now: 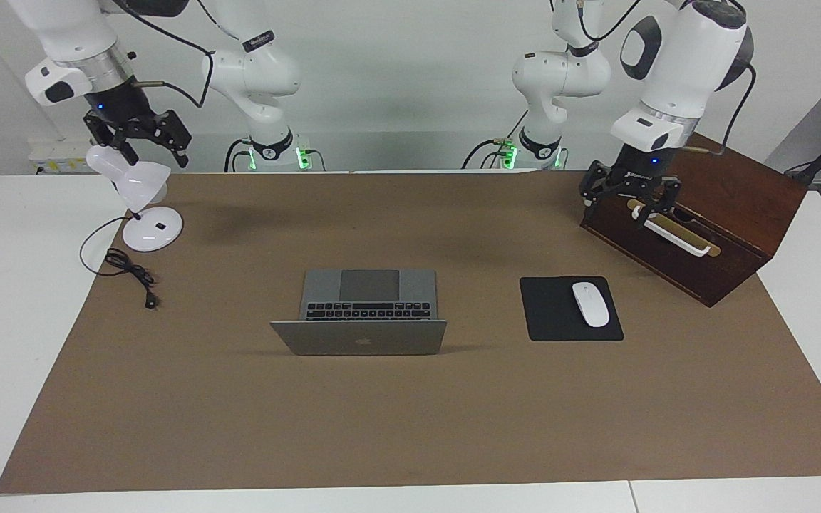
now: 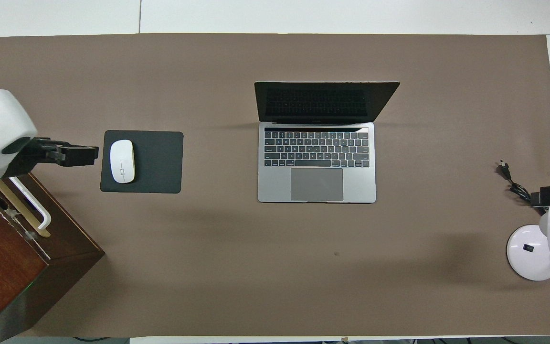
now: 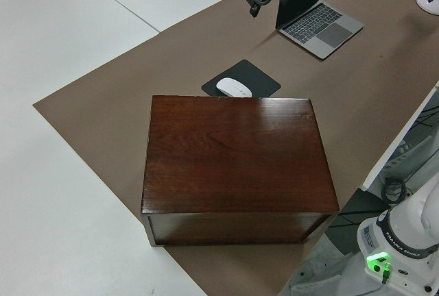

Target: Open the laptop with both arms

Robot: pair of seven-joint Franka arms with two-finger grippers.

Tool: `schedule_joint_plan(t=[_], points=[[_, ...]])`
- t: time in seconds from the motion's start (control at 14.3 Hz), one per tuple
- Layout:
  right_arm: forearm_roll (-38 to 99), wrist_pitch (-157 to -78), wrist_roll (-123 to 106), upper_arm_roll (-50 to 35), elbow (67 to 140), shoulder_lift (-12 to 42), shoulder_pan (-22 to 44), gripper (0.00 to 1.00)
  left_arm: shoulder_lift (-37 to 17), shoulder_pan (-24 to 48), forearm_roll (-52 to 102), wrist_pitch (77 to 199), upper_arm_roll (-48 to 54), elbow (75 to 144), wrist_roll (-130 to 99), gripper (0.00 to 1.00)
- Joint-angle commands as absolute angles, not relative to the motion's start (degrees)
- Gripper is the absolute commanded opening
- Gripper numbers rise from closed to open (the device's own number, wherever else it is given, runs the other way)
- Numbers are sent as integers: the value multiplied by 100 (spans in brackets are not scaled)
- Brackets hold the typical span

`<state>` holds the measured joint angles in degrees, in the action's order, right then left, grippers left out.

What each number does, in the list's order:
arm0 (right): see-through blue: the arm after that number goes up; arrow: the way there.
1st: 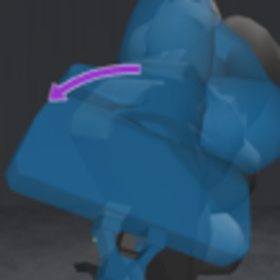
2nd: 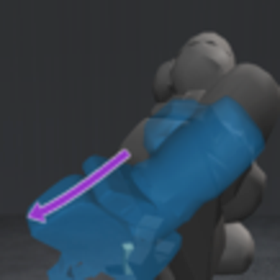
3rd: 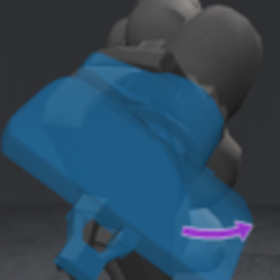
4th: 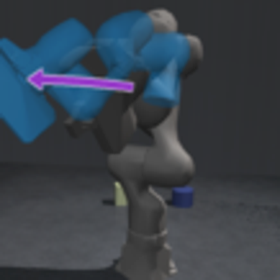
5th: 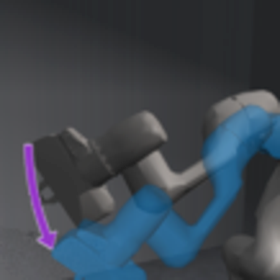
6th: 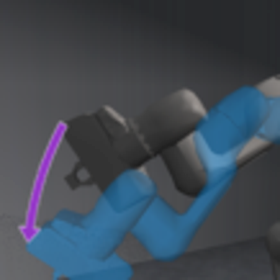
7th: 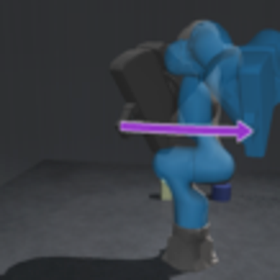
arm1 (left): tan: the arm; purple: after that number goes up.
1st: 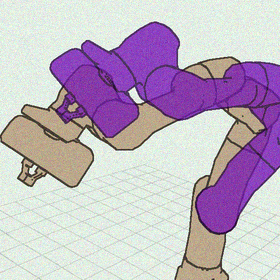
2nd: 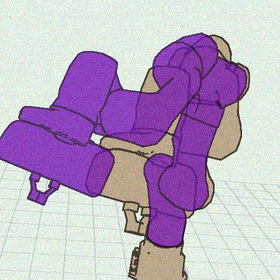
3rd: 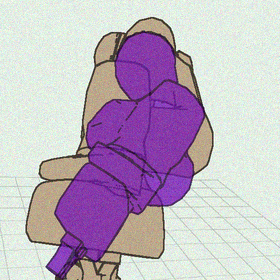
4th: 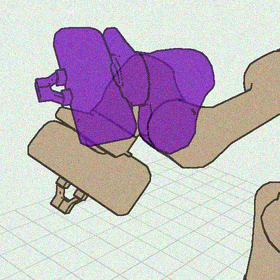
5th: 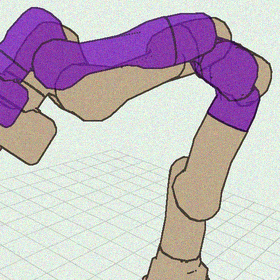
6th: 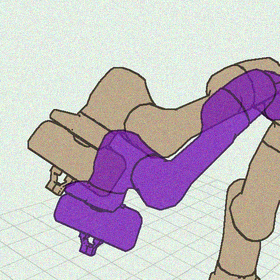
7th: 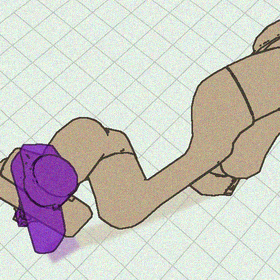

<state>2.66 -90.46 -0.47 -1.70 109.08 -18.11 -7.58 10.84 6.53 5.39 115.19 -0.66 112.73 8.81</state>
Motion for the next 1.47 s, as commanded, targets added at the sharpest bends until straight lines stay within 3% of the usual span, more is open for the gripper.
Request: schedule_joint_plan(t=[0.0,0.35,0.63,0.91,1.12,1.4], points=[[132,-8886,-132,-351,10593,-1829,-738,100,1011,151,510,10813,9,10716,677,100],[132,-9448,-149,-369,10267,-1505,-457,100,616,-193,492,9775,9,9600,-26,100],[132,-9168,-167,-299,9186,-705,-536,100,141,-185,492,8826,9,8632,-44,100],[123,-9123,-167,-281,9080,-554,-615,100,193,-141,492,8710,18,8832,-149,100],[114,-8729,-167,-281,8580,-239,-624,100,202,-123,492,8806,26,9017,-176,100],[123,-8789,-149,-290,8640,-229,-615,100,211,-132,492,8912,26,9062,-193,100]])
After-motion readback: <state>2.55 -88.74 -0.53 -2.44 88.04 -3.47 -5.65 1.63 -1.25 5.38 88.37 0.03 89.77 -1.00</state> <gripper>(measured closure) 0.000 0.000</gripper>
